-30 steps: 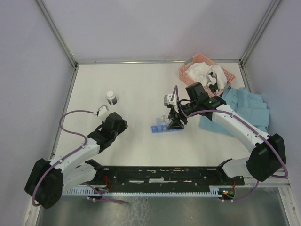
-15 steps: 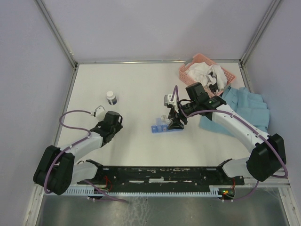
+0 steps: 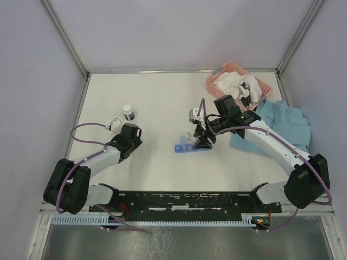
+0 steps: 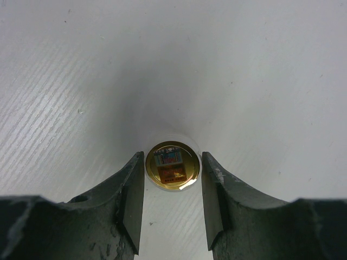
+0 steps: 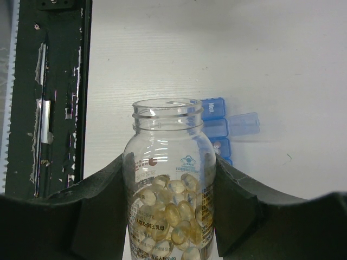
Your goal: Sort the pills into containers
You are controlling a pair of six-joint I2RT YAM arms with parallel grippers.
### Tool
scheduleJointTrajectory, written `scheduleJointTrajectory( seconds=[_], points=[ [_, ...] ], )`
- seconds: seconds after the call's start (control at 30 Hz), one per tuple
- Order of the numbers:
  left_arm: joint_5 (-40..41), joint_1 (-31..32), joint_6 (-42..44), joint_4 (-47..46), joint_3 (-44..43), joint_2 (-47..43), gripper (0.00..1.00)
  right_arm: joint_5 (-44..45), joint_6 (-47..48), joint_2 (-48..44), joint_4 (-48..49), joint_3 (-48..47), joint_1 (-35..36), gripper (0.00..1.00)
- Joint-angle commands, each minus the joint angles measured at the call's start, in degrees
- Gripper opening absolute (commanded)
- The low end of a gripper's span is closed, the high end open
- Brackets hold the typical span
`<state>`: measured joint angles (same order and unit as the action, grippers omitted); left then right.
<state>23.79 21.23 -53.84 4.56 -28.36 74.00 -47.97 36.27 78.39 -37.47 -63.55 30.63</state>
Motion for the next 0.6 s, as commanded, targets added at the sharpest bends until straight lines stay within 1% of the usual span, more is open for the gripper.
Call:
scheduleJointTrajectory(
  seconds=[0.0,0.1,0.3,0.4,0.5,0.57],
  points=[
    [0.81,-0.23,1.10,0.16,-2.10,0.78,0.14,-1.95,0.24,-0.55,0.15,-1.57,-0.08,0.01],
    [1.14,-0.23,0.58,1.00,-2.32,1.00,0.18,-1.91,0.24,-0.48,0.05,-1.58,-0.09,0.01],
    [1.67,-0.32,-0.46,1.72,-2.23,0.82,0.20,-1.87,0.45,-0.66,0.07,-1.47,-0.11,0.01],
    [2.32,-0.38,-1.56,2.66,-2.47,0.99,0.23,-1.95,0.46,-0.53,-0.07,-1.54,-0.07,0.01],
    [3.68,-0.49,-3.30,5.74,-3.74,2.09,0.37,-1.96,0.46,-0.79,-0.10,-1.58,-0.09,0.01],
    [3.57,-0.62,-3.41,6.86,-4.56,3.17,0.39,-1.96,0.46,-0.93,-0.08,-1.58,-0.07,0.01]
  ],
)
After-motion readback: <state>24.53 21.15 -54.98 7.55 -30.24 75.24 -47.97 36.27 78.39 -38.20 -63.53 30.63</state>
